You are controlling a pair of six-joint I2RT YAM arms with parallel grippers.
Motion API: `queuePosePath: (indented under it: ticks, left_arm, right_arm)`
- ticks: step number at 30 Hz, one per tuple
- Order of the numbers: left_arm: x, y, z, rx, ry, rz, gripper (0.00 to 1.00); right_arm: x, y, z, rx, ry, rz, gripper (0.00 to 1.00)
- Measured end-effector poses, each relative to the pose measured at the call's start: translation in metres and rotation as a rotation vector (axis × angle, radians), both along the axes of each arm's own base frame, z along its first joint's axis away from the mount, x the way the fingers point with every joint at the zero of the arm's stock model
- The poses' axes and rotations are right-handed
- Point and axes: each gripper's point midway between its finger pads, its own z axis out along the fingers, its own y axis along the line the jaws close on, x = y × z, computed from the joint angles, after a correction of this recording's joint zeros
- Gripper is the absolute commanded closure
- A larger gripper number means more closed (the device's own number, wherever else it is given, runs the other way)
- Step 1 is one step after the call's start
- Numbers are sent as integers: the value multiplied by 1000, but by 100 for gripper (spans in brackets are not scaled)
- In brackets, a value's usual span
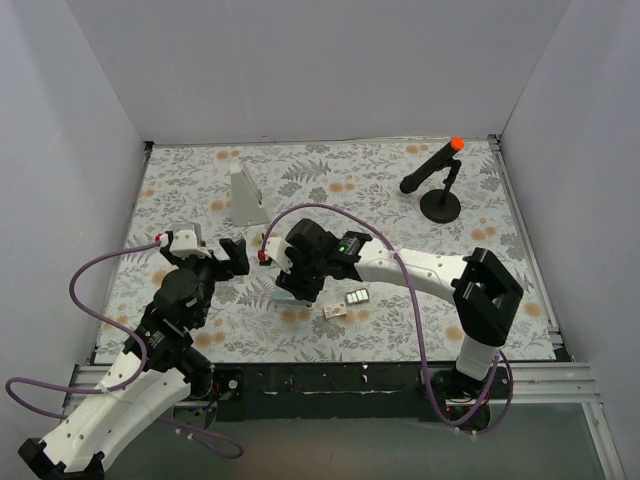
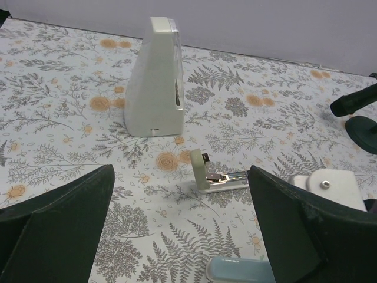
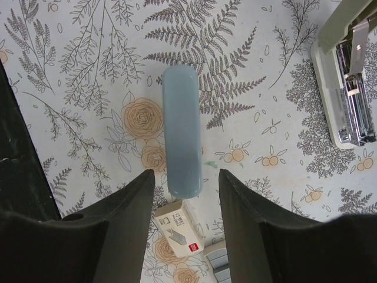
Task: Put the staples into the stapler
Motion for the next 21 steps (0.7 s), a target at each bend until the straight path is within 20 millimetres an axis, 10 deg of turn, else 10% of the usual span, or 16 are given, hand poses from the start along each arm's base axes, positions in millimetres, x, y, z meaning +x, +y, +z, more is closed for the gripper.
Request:
queuePosePath:
  ticks: [21]
  left_arm:
    - [-6, 0, 10, -19, -38, -26, 2]
  right_arm:
    - [3, -1, -29, -307, 35, -43, 49]
